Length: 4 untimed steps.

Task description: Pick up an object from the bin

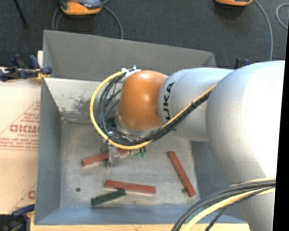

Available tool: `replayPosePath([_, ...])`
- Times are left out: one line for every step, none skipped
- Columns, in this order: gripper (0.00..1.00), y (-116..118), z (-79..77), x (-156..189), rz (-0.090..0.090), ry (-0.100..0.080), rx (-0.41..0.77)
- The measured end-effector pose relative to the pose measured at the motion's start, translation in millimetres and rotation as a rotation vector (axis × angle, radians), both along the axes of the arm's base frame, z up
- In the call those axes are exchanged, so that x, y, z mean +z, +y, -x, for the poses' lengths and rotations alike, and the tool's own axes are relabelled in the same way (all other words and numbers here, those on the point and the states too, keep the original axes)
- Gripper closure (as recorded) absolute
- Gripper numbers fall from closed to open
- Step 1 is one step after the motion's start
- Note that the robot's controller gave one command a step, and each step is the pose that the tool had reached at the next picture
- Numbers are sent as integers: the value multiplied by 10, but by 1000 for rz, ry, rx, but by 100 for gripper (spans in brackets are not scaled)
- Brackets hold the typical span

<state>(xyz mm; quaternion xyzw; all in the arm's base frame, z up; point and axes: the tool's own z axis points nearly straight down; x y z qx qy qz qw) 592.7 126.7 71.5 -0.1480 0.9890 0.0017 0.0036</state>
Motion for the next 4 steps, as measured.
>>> replayPosePath([100, -1, 0, 0, 0, 0, -1])
replayPosePath([100, -1, 0, 0, 0, 0, -2])
replayPosePath([100, -1, 0, 0, 0, 0, -4])
replayPosePath([100, -1, 0, 0, 0, 1, -5])
